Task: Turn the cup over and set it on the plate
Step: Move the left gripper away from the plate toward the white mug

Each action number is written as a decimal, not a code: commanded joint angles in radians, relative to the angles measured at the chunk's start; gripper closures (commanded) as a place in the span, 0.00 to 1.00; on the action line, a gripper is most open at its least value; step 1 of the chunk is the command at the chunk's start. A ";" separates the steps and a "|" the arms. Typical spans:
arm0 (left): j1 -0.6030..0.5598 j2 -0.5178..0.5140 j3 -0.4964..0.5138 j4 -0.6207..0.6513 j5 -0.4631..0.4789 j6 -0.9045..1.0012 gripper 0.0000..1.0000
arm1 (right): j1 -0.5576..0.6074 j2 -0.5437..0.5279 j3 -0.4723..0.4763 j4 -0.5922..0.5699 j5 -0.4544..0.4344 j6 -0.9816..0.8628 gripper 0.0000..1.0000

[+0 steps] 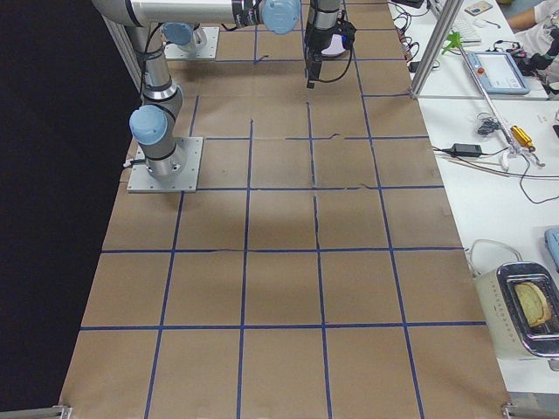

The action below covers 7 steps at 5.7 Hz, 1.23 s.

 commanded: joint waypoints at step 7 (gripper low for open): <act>0.650 0.077 -0.034 -0.163 -0.023 0.775 0.02 | 0.000 0.000 0.000 0.000 0.000 0.000 0.00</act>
